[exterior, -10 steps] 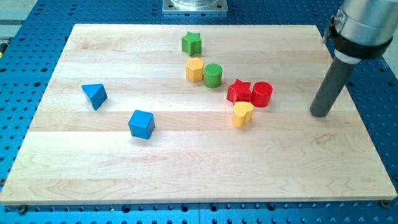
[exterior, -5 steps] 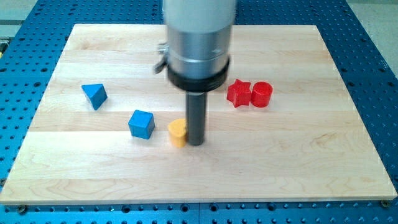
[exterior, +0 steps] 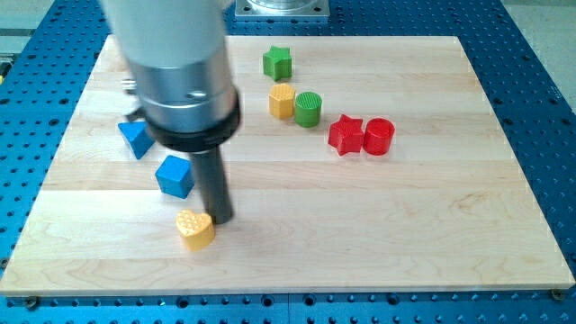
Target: Move the heart to the bottom left
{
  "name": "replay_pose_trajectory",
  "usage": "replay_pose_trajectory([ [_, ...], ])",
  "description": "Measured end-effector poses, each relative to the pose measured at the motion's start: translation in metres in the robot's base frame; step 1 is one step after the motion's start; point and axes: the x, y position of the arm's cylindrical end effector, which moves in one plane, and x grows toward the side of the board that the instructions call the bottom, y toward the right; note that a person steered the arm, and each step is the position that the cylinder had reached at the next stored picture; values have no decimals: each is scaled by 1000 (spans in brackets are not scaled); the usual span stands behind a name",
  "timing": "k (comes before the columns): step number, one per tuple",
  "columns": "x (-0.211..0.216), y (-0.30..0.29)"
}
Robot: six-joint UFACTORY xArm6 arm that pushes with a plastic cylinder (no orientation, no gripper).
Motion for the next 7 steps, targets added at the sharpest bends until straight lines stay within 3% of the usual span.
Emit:
replay_pose_trajectory([
  [1, 12, 18],
  [3, 42, -24],
  [5, 34, -61],
  [7, 8, -32],
])
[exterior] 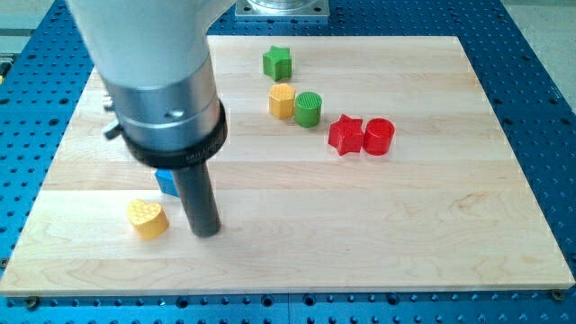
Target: Move the heart to the bottom left
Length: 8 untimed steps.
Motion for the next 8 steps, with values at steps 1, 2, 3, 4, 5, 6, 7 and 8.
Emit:
replay_pose_trajectory([
  [1, -25, -22],
  [2, -39, -38],
  [3, -22, -38],
  [4, -13, -38],
  [5, 1, -65],
  [6, 8, -89],
  [7, 9, -32],
  [8, 12, -34],
])
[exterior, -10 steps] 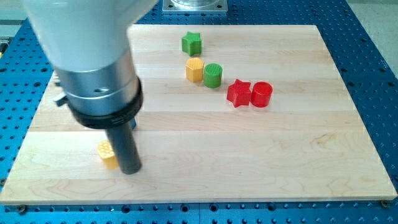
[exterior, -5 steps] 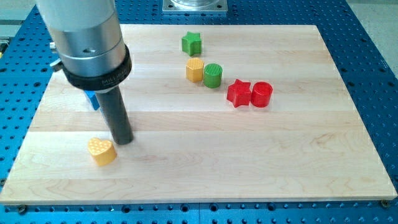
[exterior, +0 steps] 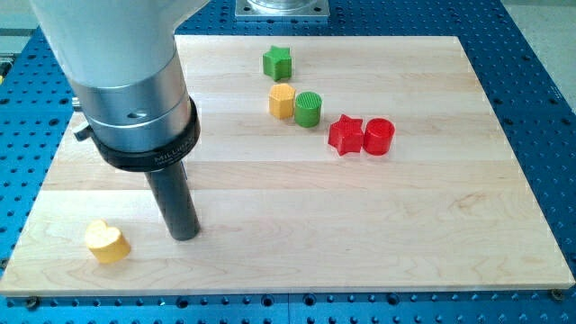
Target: Move the heart to the bottom left
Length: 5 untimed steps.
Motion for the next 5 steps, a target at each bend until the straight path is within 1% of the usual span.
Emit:
replay_pose_trajectory([
  [1, 10, -44],
  [2, -9, -27],
  [3, -87, 58],
  [4, -149, 94],
  [5, -198, 103],
])
